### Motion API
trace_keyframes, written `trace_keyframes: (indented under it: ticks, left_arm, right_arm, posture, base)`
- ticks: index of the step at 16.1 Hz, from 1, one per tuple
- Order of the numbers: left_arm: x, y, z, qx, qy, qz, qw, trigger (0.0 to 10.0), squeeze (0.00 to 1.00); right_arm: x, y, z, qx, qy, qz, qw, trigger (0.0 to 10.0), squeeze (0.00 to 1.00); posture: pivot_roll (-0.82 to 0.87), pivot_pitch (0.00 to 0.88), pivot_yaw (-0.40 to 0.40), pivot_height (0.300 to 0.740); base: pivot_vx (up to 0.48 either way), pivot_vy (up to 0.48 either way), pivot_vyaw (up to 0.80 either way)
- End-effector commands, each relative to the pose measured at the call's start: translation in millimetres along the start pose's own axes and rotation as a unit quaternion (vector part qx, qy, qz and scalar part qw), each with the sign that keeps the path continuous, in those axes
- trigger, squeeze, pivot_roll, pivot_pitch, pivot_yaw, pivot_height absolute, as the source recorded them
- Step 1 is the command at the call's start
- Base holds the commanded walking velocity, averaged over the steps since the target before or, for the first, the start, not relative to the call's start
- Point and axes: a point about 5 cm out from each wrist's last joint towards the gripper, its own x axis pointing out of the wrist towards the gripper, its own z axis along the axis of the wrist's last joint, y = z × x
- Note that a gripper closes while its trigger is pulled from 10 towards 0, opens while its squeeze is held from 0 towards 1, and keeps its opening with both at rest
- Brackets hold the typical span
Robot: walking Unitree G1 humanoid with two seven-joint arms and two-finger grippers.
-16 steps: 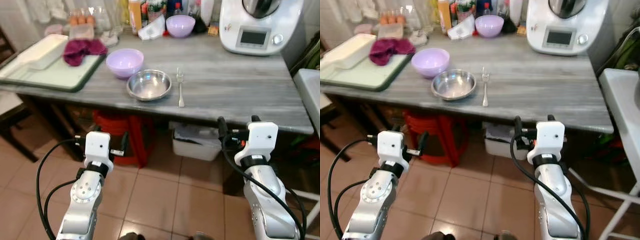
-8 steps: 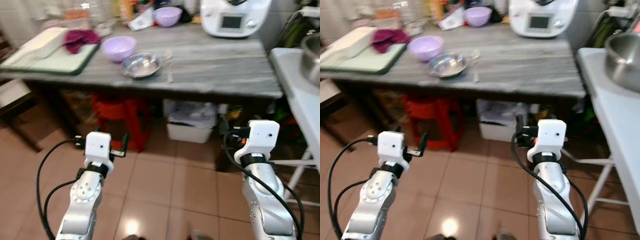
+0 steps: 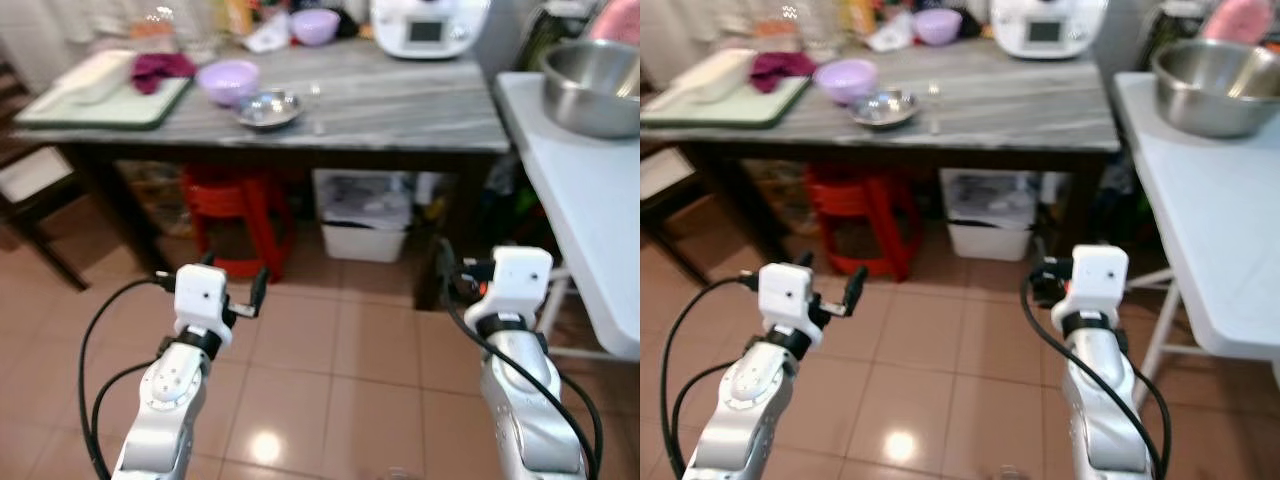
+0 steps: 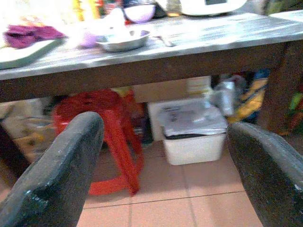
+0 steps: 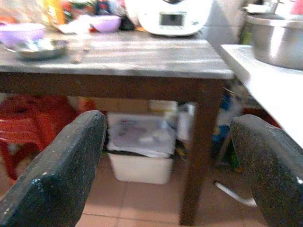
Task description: Setting the table
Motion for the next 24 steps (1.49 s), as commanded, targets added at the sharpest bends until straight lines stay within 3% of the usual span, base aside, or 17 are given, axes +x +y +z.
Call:
trace_keyframes:
  ticks: [1,6,16,20,24]
  left_arm:
    - [0.1,-2.5,1.4,-0.002,-0.001,-0.011,1.0,10.0,0.0]
    - [0.4,-4.2,2.0,-0.007,-0.003,-0.02,1.0,10.0,0.0]
    - [1.8,-7.0,2.1,-0.015,-0.003,-0.028,0.999,10.0,0.0]
    - [1.2,-7.2,1.5,-0.015,-0.001,-0.03,0.999,10.0,0.0]
    - [1.5,-7.4,2.1,-0.016,-0.002,-0.032,0.999,10.0,0.0]
  right_arm:
    - [-1.3,-1.0,-0.6,0.004,0.003,0.0,1.0,10.0,0.0]
    - [-0.9,1.8,-1.0,0.005,0.004,0.004,1.0,10.0,0.0]
    - [1.9,3.0,0.1,0.001,0.002,0.009,1.0,10.0,0.0]
    - [3.2,3.2,0.2,0.002,0.004,0.007,1.0,10.0,0.0]
    - [2.4,2.9,1.4,-0.002,0.0,0.007,1.0,10.0,0.0]
  posture:
    - [-0.14,0.128,0.079,0.74]
    - [-0.14,0.131,0.081,0.74]
    - [-0.13,0.125,0.078,0.74]
    - [-0.13,0.126,0.079,0.74]
    - [-0.14,0.13,0.081,0.74]
  base:
    - [0.0,0.0,0.0]
    - [0.0,-0.133,-0.24]
    - [0.0,-0.473,0.0]
    - [0.0,-0.48,-0.59]
    - [0.0,-0.48,0.0]
